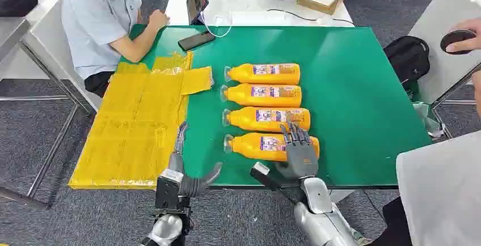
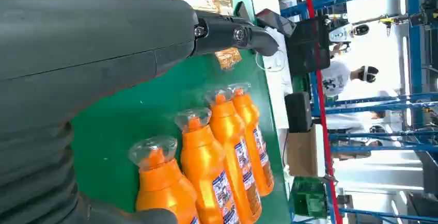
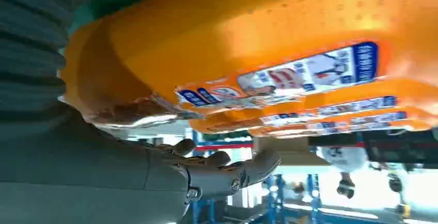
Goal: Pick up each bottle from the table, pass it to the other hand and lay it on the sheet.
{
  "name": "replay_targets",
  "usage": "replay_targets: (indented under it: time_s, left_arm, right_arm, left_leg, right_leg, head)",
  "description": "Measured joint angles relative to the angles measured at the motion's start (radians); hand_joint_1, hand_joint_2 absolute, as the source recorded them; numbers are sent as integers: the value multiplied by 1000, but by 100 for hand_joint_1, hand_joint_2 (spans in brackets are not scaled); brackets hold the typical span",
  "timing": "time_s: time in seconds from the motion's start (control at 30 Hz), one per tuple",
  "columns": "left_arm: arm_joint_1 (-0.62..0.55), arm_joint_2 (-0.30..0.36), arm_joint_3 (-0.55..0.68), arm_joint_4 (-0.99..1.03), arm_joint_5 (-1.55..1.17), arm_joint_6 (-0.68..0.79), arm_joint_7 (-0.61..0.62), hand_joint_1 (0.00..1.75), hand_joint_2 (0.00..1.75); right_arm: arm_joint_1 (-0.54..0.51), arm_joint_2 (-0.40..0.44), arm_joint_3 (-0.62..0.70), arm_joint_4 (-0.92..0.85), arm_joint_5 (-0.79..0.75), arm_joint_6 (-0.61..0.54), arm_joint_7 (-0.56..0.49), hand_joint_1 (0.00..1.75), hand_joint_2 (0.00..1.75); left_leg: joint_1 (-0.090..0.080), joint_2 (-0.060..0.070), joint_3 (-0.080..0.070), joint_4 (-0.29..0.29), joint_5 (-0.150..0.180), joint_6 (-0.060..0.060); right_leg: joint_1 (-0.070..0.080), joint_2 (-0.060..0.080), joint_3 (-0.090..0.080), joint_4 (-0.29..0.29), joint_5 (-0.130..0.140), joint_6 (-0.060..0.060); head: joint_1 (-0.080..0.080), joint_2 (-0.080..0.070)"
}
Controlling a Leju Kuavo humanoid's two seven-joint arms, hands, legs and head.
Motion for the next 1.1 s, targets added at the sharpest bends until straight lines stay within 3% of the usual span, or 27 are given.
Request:
replay_targets:
  time_s: [0.07,0.1,0.13,0.2,0.27,0.33,0.57,0.6,0.9,0.97,1.1]
  left_arm:
    - [4,3,2,-7,0,-1,5,0,175]
    - [7,4,4,-12,0,-3,6,0,175]
    - [9,4,7,-18,0,-3,7,0,175]
    - [15,4,11,-31,-3,-10,15,0,175]
    - [21,4,14,-45,-17,-19,31,0,175]
    - [24,4,14,-55,-57,-15,29,0,175]
    - [27,3,14,-69,-27,-82,50,0,175]
    - [27,3,14,-71,-21,-88,52,0,175]
    - [28,3,14,-74,-15,-96,56,0,175]
    - [28,3,14,-74,-14,-96,56,0,175]
    - [28,3,15,-74,-11,-114,61,0,175]
  right_arm:
    - [-18,-3,7,31,-7,8,36,0,175]
    - [-31,-3,12,50,-11,19,54,47,175]
    - [-43,-5,17,67,-13,36,72,140,175]
    - [-66,-9,32,101,-22,71,101,161,175]
    - [-92,-14,47,131,-40,121,120,161,175]
    - [-122,-23,66,161,-46,171,132,171,175]
    - [-191,-37,107,223,-62,246,143,164,175]
    - [-197,-38,110,229,-68,253,137,155,175]
    - [-207,-39,119,238,-75,261,126,155,175]
    - [-208,-39,121,241,-76,262,125,145,175]
    - [-209,-40,135,261,-106,274,89,152,175]
  left_leg:
    - [0,1,0,0,0,0]
    - [0,1,1,0,0,0]
    - [0,1,2,0,0,0]
    - [0,1,4,0,0,0]
    - [0,1,5,0,0,0]
    - [0,1,7,0,0,1]
    - [0,0,10,0,1,2]
    - [0,0,11,0,1,2]
    - [0,1,12,0,1,2]
    - [0,1,12,0,1,2]
    - [0,1,12,0,1,2]
  right_leg:
    - [0,0,0,0,0,0]
    - [0,0,1,0,0,0]
    - [0,0,1,0,0,0]
    - [0,0,3,0,0,0]
    - [0,0,4,0,0,0]
    - [0,0,5,-1,1,1]
    - [0,0,3,-1,1,2]
    - [0,0,3,-1,1,2]
    - [0,0,9,-1,2,2]
    - [0,0,10,-1,2,2]
    - [0,0,11,-1,2,2]
  head:
    - [0,0]
    - [0,0]
    - [0,0]
    - [0,0]
    - [0,0]
    - [0,0]
    - [0,0]
    - [0,0]
    - [0,0]
    - [0,0]
    - [0,0]
